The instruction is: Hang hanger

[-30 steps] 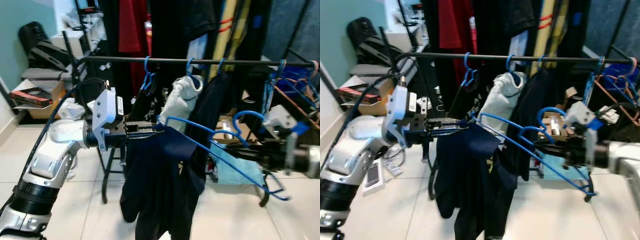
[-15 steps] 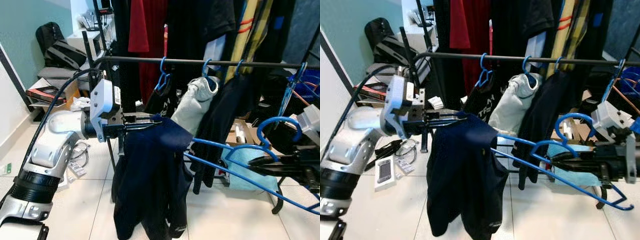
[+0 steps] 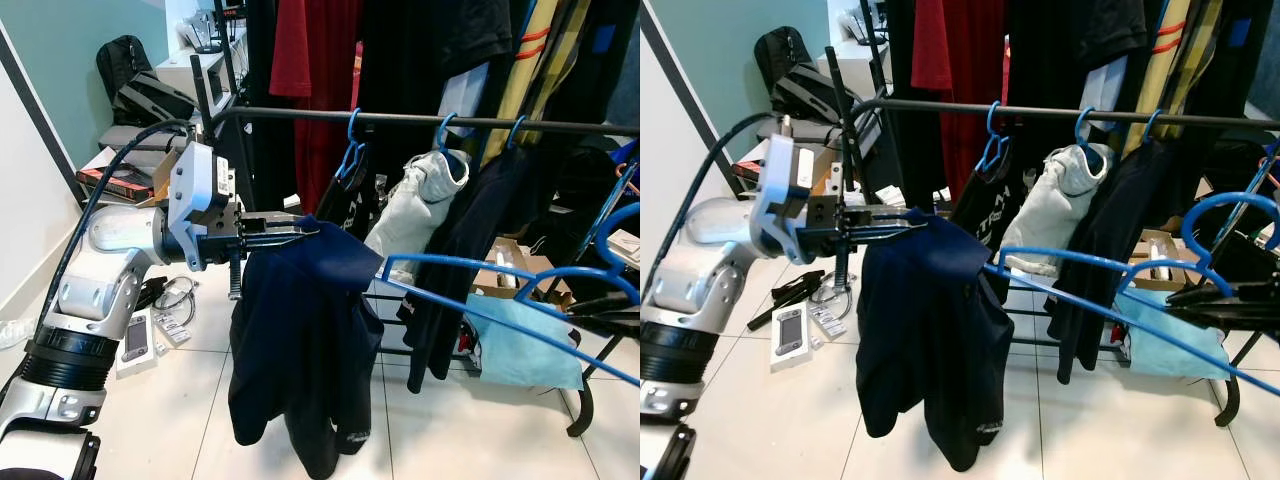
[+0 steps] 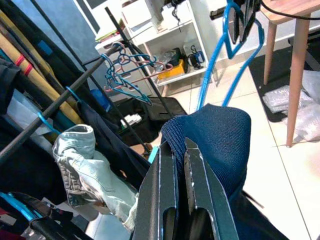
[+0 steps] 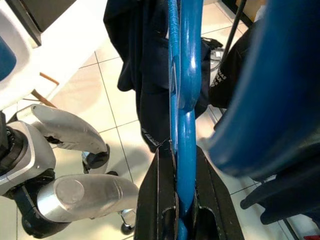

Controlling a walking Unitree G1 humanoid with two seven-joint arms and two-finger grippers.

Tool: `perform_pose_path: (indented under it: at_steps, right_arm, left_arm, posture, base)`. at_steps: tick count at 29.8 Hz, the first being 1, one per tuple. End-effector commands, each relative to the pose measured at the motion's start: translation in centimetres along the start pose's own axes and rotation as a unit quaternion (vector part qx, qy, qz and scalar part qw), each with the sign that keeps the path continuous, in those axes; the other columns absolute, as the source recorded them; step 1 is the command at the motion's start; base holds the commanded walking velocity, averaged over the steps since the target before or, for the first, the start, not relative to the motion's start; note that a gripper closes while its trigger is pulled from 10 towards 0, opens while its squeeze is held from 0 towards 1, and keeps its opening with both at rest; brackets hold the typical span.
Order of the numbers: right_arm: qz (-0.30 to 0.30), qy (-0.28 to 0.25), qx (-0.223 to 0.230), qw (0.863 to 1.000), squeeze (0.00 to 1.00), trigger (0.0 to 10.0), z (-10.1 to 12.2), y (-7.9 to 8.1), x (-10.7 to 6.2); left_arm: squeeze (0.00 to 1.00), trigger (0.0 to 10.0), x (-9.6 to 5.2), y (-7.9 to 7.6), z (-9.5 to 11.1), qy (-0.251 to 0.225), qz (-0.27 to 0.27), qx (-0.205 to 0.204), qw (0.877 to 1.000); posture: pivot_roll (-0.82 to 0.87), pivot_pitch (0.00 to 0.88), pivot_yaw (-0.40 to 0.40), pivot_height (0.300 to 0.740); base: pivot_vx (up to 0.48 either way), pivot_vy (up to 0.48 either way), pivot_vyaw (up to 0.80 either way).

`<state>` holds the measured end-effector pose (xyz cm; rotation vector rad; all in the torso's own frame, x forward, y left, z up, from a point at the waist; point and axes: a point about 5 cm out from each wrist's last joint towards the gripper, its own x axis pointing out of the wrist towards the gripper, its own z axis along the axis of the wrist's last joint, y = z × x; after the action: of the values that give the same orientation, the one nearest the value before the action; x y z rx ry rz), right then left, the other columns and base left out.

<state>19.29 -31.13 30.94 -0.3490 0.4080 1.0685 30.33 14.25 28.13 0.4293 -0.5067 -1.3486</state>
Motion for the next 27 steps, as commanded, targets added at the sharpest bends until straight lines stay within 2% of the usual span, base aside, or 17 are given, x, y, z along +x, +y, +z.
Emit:
perform_pose_path:
  at_steps: [1, 13, 20, 27]
  right_arm:
    - [0.016, 0.000, -0.006, 1.000, 0.00, 10.0, 0.6, 0.6, -0.4]
    - [0.042, 0.013, 0.003, 0.999, 0.00, 10.0, 0.1, 0.9, 0.2]
    - [0.045, 0.017, 0.006, 0.999, 0.00, 10.0, -0.6, 0.8, 1.2]
    - [0.032, 0.017, 0.012, 0.999, 0.00, 10.0, -0.9, 0.7, 0.8]
  left_arm:
    - [0.00, 10.0, -0.3, 0.4, 0.5, -0.002, -0.009, 0.014, 1.000]
    - [0.00, 10.0, 0.0, 0.5, 0.4, -0.004, -0.015, 0.022, 1.000]
    - [0.00, 10.0, 0.8, 0.1, 1.1, -0.027, -0.036, 0.028, 0.999]
    - [0.00, 10.0, 0.6, 0.2, 1.2, -0.026, -0.040, 0.031, 0.998]
  posture:
    - [-0.14, 0.000, 0.060, 0.740]
    - [-0.14, 0.000, 0.060, 0.740]
    - [-0.14, 0.000, 0.054, 0.740]
    - [-0.14, 0.000, 0.055, 0.740]
  base:
    - [0.000, 0.000, 0.00]
    - [0.000, 0.000, 0.00]
    - [0.000, 0.000, 0.00]
    - [0.000, 0.000, 0.00]
